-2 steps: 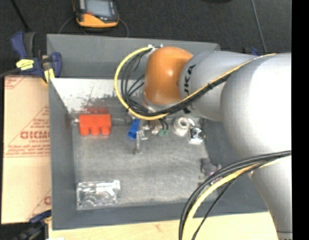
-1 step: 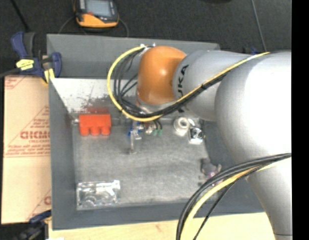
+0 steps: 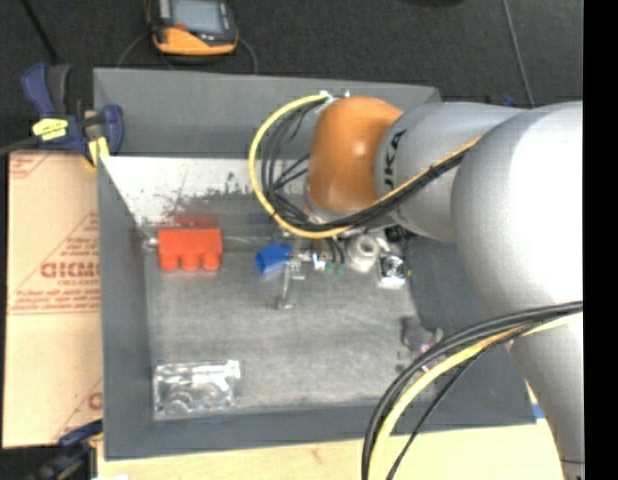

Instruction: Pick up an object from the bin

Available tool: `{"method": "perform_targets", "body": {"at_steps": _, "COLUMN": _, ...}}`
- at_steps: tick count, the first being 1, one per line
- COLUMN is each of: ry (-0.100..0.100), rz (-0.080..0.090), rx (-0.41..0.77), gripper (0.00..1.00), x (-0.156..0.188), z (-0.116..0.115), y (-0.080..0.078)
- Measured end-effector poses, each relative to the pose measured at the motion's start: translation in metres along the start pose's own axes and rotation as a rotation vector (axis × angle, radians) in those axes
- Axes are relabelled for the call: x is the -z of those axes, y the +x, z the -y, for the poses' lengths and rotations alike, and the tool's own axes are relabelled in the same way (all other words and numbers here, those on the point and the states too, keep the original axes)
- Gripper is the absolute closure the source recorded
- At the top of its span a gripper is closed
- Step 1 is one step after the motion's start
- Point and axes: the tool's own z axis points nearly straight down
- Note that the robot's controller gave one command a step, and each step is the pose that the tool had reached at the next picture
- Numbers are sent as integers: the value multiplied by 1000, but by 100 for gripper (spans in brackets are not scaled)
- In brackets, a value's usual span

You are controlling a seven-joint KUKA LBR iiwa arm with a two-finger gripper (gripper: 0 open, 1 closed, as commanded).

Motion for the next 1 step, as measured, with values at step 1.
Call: {"method": "perform_targets", "body": {"at_steps": 1, "ry": 0, "rz": 1, "rx": 1, "gripper": 100, "x": 0, "z": -1, "y": 0}}
